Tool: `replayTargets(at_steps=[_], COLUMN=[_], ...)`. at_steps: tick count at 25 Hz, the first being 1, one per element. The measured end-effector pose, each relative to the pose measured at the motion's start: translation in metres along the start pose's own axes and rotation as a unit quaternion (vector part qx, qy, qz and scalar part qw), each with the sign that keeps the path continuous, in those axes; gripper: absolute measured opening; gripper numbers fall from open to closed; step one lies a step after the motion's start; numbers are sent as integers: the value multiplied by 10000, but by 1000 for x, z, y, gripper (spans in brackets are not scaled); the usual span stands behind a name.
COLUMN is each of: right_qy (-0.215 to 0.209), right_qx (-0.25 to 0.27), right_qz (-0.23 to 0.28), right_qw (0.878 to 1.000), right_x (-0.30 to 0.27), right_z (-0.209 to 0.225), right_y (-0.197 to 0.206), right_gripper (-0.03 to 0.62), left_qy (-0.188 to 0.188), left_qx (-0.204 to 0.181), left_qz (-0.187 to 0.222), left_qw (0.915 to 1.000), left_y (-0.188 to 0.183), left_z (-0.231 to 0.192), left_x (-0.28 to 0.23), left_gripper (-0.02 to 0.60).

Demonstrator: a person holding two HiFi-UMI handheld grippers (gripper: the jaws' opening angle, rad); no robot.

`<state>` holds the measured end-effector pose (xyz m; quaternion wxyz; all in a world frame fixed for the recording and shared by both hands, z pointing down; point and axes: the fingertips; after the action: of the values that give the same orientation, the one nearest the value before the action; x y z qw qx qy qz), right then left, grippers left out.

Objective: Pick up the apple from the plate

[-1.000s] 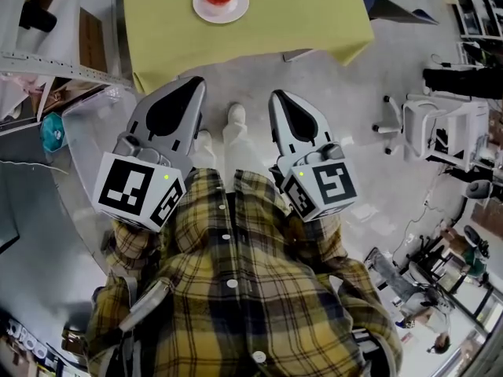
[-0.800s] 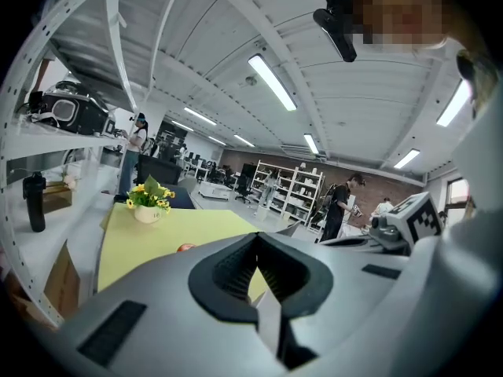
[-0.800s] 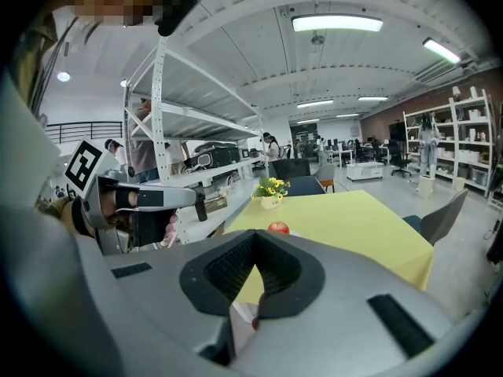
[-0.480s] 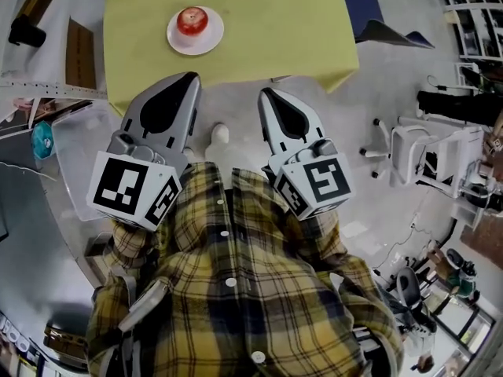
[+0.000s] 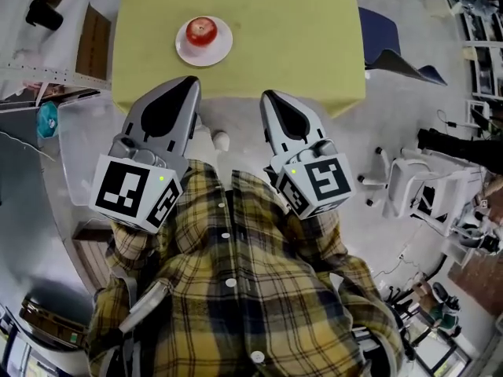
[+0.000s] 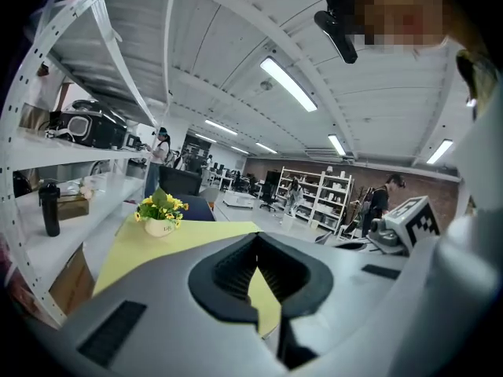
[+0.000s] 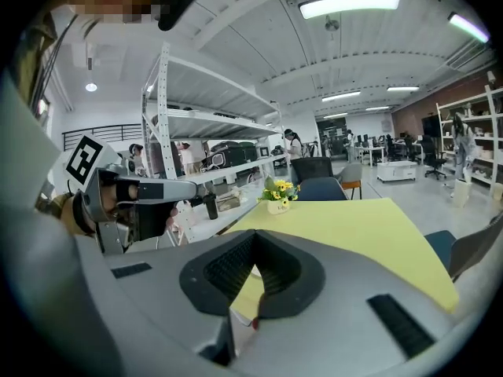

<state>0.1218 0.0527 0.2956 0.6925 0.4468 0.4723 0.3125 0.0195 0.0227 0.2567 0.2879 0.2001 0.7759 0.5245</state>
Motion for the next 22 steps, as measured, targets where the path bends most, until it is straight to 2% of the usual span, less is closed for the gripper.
replayTargets(at_steps=[4, 9, 22], right_qy=[-10, -97, -232], right_qx=[-20, 9, 55], right_qz=[-58, -66, -102], right_qw=[10000, 9999, 9997], right_x=[-22, -56, -165], right_z=[4, 13, 31], right_y=[-10, -22, -63], right_gripper=[-3, -3, -3], left_qy=[-72, 9, 93], left_qx=[32, 20, -70], left_qz=[-45, -59, -197], left_qw=[10000, 10000, 9997], left_y=[-2, -13, -44], left_z=[-15, -35, -115], left_x=[-10, -34, -89], left_gripper=[6, 6, 6])
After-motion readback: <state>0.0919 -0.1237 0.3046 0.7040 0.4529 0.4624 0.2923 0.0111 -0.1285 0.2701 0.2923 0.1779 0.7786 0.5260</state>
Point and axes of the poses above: the fingertips, and each gripper's own axes: x backward along the fingers, z to its right, y out of its underside
